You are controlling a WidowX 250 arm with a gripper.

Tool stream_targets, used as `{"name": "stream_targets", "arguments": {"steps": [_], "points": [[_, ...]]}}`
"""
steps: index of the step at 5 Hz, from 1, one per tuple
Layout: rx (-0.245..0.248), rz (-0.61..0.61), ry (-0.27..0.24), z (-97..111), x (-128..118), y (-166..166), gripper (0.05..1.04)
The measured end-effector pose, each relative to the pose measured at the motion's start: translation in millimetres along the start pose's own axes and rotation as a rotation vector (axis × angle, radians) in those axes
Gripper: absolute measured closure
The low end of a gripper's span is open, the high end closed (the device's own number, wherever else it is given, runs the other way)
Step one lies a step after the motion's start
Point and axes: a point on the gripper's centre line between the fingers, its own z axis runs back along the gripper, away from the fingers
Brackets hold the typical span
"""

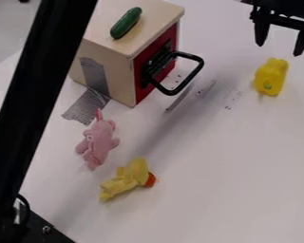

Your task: Put the green thing in the middle of the table

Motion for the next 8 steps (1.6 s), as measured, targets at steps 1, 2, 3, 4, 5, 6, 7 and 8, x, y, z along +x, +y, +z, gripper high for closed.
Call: {"name": "stream_targets", "arguments": {"steps": [1, 2, 3, 4, 5, 6, 7, 8], "points": [[0.009, 0.001, 0.054, -22, -8, 2, 0.083], [0.009, 0.004, 0.110, -22, -23, 14, 0.083], [0.034, 0.040, 0.079, 18, -24, 48, 0.083], [0.107, 0.063, 0.096, 45, -30, 87, 0.083], [0.131, 0.061, 0.103, 70, -34, 112, 0.083], [0.152, 0.081, 0.076, 91, -37, 135, 0.083], [0.168, 0.102, 0.117, 87, -48, 152, 0.083], [0.155, 0.144, 0.149, 80, -65, 169, 0.083]]}}
